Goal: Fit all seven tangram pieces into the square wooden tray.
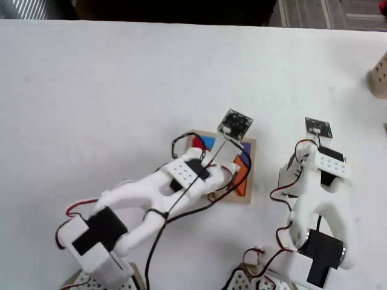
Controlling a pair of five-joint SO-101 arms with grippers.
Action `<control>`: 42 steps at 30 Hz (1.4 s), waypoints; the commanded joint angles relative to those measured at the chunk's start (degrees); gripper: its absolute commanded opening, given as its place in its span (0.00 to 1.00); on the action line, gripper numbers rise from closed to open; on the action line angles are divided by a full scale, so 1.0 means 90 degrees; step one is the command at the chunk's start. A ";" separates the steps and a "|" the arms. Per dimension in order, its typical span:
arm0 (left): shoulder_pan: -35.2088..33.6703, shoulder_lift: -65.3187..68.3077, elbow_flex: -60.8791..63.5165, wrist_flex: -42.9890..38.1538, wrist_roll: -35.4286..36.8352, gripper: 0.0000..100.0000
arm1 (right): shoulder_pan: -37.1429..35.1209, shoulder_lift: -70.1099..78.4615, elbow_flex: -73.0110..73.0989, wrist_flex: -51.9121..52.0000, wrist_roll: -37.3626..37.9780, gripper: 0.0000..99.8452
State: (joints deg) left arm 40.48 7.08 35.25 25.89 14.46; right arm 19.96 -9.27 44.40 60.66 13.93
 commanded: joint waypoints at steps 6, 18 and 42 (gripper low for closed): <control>-0.0571 -0.1079 0.0391 0.0059 0.0098 0.02 | 0.0044 -0.0230 -0.0020 -0.0093 0.0068 0.02; 0.0640 -0.1451 0.1016 0.0059 -0.0264 0.02 | 0.0044 -0.0230 0.0098 -0.0288 0.0068 0.02; 0.0230 0.0542 -0.0987 0.1221 -0.0137 0.02 | 0.0083 -0.0230 0.0107 -0.0317 0.0029 0.02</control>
State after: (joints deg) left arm 42.95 7.52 34.29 36.18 12.26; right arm 20.13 -9.27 45.63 58.46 13.93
